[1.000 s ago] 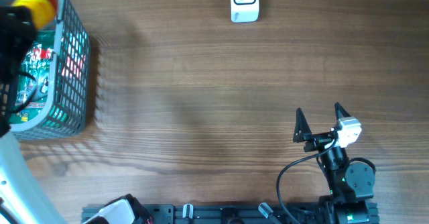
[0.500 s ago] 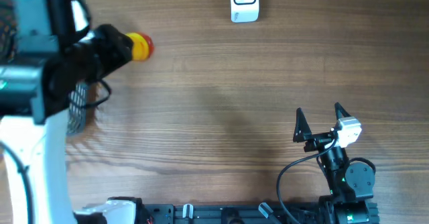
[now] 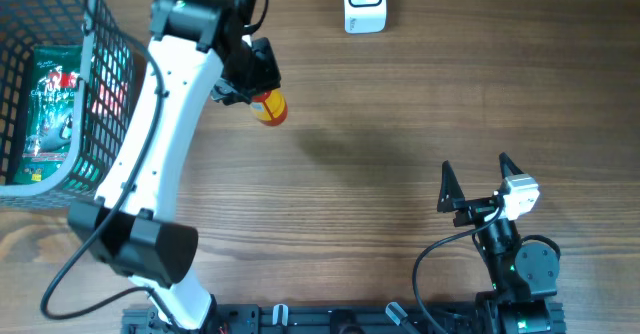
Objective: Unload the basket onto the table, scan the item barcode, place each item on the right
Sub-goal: 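Lift the bottle out and place it upright on the table center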
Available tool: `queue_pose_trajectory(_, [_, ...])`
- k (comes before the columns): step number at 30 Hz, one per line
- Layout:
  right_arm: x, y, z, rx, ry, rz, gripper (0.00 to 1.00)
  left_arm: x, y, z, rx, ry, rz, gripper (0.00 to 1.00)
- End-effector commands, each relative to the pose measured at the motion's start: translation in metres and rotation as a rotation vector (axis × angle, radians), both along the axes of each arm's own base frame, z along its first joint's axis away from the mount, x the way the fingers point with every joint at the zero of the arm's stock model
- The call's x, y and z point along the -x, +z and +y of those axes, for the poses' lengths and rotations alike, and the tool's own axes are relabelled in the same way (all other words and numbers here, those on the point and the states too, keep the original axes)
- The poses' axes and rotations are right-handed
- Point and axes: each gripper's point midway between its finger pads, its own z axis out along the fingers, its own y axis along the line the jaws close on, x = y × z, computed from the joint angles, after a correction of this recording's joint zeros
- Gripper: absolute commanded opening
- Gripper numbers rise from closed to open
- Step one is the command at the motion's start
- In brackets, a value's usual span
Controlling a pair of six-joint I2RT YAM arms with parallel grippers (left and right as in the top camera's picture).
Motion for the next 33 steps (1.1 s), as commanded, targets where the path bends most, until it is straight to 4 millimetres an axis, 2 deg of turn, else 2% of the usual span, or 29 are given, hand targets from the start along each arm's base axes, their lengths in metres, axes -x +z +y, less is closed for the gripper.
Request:
queue_pose_trajectory(1, [0.001, 0.002, 0.003, 0.013, 0.018, -0.015, 1.00, -0.003, -0.013, -0.008, -0.026, -0.028, 0.031, 0.31])
queue_pose_trajectory(8, [0.001, 0.002, 0.003, 0.013, 0.018, -0.015, 1.00, -0.006, -0.044, -0.019, -0.104, -0.035, 0.077, 0.31])
queue_pose_trajectory(13, [0.001, 0.002, 0.003, 0.013, 0.018, -0.015, 1.00, -0.006, -0.072, -0.035, -0.108, -0.066, 0.074, 0.31])
queue_pose_trajectory(18, [0.001, 0.002, 0.003, 0.013, 0.018, -0.015, 1.00, -0.001, -0.104, -0.035, -0.111, -0.001, 0.103, 0.30])
queue_pose_trajectory(26, [0.001, 0.002, 0.003, 0.013, 0.018, -0.015, 1.00, -0.018, -0.108, -0.043, -0.081, -0.001, 0.033, 0.30])
queue_pose_trajectory(31, [0.001, 0.002, 0.003, 0.013, 0.018, -0.015, 1.00, -0.019, -0.108, -0.044, -0.079, -0.001, 0.028, 0.44])
queue_pose_trajectory(32, [0.001, 0.002, 0.003, 0.013, 0.018, -0.015, 1.00, -0.019, -0.108, -0.044, -0.080, -0.001, 0.030, 0.49])
queue_pose_trajectory(33, [0.001, 0.002, 0.003, 0.013, 0.018, -0.015, 1.00, -0.017, -0.108, -0.043, -0.082, -0.001, 0.035, 0.60])
